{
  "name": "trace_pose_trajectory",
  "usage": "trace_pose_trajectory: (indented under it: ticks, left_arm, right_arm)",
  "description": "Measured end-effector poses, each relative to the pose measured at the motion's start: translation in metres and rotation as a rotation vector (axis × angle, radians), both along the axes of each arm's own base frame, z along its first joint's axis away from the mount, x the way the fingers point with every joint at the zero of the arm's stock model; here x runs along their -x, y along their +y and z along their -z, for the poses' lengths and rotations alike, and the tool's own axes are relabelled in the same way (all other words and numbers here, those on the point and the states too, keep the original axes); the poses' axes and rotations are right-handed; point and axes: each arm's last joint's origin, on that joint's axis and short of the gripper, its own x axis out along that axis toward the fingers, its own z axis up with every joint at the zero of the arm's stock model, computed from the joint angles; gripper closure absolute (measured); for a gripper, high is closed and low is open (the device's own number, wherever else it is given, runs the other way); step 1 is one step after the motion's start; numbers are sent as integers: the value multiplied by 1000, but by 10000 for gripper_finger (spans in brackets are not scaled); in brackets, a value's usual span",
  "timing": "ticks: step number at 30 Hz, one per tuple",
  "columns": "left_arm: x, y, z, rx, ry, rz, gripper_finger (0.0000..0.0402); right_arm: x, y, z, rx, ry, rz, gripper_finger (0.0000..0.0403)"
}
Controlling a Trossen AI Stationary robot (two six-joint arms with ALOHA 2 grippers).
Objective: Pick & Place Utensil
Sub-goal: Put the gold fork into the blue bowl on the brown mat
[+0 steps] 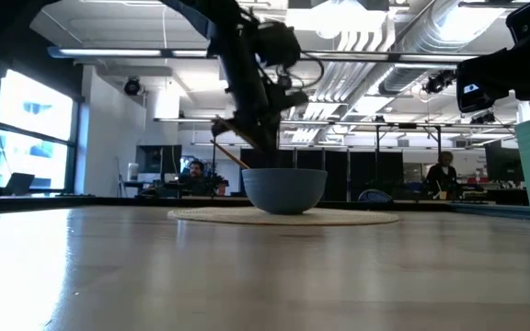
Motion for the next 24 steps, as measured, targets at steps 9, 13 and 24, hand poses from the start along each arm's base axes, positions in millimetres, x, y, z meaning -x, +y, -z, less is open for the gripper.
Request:
trace_pose_trajectory:
  ticks: [9, 13, 24]
  left_arm:
    - [-10, 9, 31, 50, 40, 4, 382]
    - [-13, 10, 38, 53, 47, 5, 380]
    - [-13, 10, 39, 51, 47, 18, 379]
  right_arm:
    - [-1, 0, 1, 3, 15, 0, 391]
    - [-1, 0, 1, 3, 17, 1, 391]
    - [-1, 0, 1, 3, 17, 0, 391]
